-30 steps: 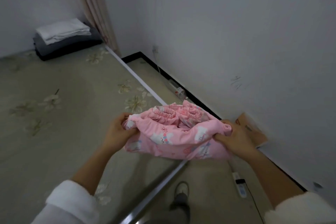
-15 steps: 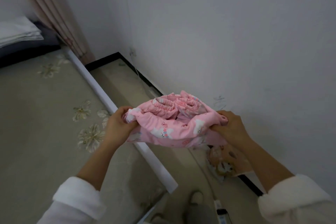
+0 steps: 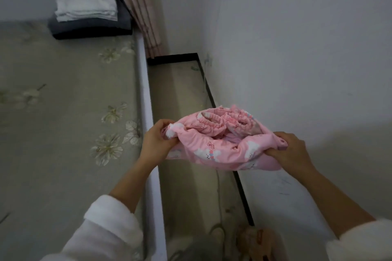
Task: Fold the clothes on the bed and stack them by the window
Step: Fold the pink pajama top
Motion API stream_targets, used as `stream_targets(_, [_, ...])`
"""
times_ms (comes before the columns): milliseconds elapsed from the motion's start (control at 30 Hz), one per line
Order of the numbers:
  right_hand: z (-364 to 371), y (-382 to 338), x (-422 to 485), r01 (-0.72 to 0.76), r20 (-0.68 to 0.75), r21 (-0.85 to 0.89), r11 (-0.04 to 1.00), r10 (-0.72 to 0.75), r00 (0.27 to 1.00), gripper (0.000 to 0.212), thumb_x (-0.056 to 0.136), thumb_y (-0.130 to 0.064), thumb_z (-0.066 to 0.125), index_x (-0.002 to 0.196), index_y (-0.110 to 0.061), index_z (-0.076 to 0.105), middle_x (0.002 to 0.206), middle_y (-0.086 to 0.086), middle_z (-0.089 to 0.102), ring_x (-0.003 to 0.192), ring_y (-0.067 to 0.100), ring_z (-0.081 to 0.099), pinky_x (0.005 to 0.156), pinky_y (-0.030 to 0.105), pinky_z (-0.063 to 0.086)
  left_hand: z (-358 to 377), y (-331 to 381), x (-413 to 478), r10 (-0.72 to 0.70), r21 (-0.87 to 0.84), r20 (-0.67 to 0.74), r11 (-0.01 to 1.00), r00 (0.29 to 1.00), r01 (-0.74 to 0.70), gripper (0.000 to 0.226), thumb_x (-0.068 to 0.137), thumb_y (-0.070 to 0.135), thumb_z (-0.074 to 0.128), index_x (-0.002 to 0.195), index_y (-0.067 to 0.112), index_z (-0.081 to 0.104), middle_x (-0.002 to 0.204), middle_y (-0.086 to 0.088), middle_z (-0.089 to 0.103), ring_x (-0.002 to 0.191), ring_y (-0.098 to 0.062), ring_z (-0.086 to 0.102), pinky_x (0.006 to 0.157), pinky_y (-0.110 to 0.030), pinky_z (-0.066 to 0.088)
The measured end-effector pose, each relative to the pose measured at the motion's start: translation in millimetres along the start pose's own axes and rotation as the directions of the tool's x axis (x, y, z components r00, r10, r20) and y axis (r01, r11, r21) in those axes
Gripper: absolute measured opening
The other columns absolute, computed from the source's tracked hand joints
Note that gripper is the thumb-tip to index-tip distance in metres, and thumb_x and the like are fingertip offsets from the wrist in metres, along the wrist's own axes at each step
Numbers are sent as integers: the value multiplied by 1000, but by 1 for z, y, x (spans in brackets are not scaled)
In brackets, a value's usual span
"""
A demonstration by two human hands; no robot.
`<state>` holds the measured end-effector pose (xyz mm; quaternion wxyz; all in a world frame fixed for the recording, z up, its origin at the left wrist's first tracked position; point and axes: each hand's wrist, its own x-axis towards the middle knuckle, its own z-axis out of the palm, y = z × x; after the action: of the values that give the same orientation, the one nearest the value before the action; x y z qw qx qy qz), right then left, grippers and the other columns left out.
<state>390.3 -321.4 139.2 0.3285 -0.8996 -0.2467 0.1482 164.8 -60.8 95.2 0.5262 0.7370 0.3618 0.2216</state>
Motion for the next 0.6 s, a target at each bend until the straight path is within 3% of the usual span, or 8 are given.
stream_targets(300, [87, -64, 142, 158, 348, 60, 986, -169, 922, 44, 73, -13, 79, 115, -12, 67, 111, 17, 64, 107, 37, 55, 92, 45, 46, -58, -8, 38, -148, 4, -320, 987, 936, 158, 29, 65, 26, 77, 91, 32, 65, 86, 7, 72, 81, -13, 68, 70, -34, 56])
stream_targets(467, [139, -125, 235, 317, 385, 76, 945, -321, 865, 44, 69, -14, 82, 111, -14, 70, 111, 14, 63, 107, 36, 54, 96, 45, 41, -100, -22, 106, -146, -44, -419, 989, 896, 140, 27, 58, 36, 75, 82, 41, 64, 81, 14, 71, 71, 2, 64, 61, -16, 51])
stream_targets(600, [180, -187, 323, 428, 418, 25, 903, -399, 816, 44, 72, -23, 80, 114, -17, 69, 115, 10, 63, 109, 33, 52, 95, 38, 38, -140, -33, 185, -155, -25, -471, 986, 868, 162, 32, 57, 36, 76, 86, 34, 63, 80, 6, 71, 72, -4, 64, 67, -27, 53])
